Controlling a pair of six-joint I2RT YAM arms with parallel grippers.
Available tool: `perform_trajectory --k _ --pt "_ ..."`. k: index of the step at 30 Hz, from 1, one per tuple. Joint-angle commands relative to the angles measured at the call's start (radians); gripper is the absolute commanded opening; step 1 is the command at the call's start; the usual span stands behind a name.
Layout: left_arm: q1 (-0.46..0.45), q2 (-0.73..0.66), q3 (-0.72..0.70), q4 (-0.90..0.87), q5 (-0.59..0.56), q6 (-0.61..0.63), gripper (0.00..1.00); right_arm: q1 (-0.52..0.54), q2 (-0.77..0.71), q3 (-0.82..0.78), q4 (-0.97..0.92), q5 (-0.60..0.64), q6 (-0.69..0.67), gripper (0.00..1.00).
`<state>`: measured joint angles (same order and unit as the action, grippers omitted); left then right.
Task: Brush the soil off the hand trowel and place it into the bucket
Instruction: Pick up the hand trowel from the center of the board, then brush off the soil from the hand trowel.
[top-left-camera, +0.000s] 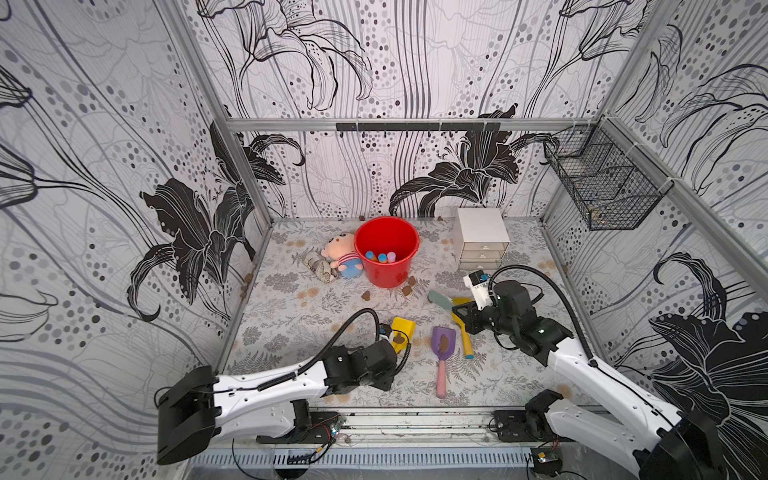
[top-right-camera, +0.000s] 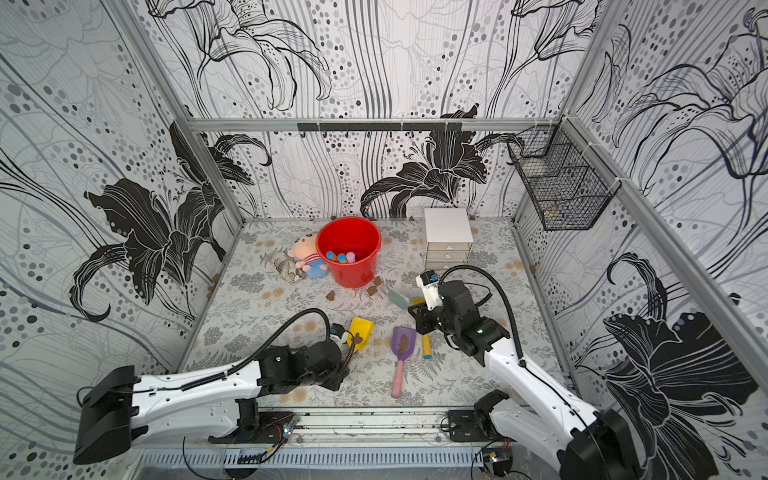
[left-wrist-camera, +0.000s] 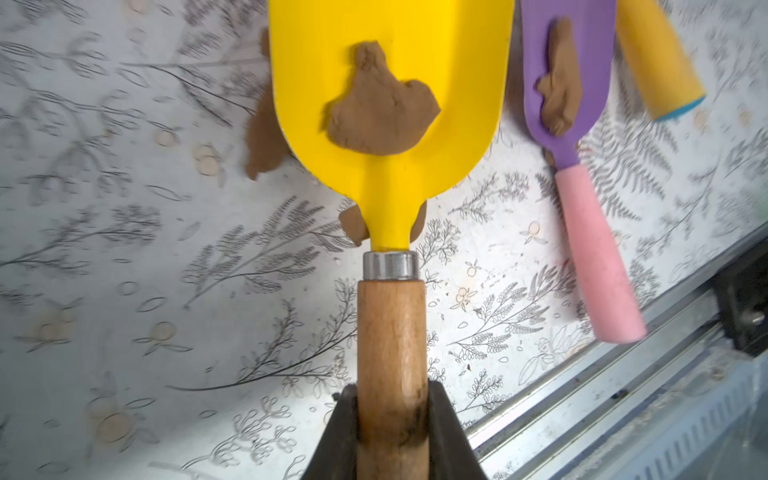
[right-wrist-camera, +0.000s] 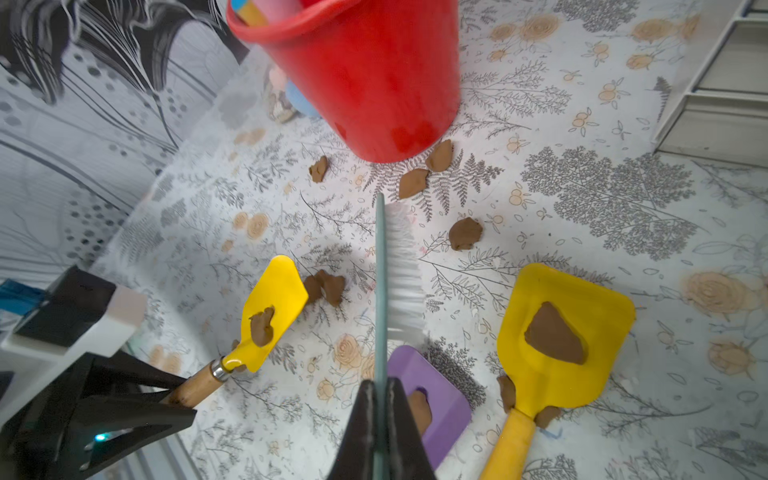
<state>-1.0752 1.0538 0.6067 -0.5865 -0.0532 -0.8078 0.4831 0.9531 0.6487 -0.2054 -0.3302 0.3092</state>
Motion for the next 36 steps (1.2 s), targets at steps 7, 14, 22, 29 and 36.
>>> perform_trajectory --k 7,14,22,29,36 --pt "0.256 -0.095 0.199 -0.266 0.17 0.184 0.0 -0.041 -0.059 0.055 -0.002 -0.339 0.28 0.0" --pt "0.287 -0.037 0.307 -0.329 0.158 0.299 0.0 -0.023 -0.102 0.0 0.029 -0.383 0.339 0.0" --pt "0.315 0.051 0.374 -0.334 0.21 0.366 0.0 -0.012 -0.092 0.041 -0.014 -0.387 0.332 0.0" --pt "0.319 0.07 0.39 -0.337 0.238 0.388 0.0 -0.014 -0.079 0.068 -0.013 -0.416 0.363 0.0" --pt "0.335 0.08 0.388 -0.332 0.281 0.413 0.0 -0.012 -0.066 0.071 0.021 -0.46 0.438 0.0"
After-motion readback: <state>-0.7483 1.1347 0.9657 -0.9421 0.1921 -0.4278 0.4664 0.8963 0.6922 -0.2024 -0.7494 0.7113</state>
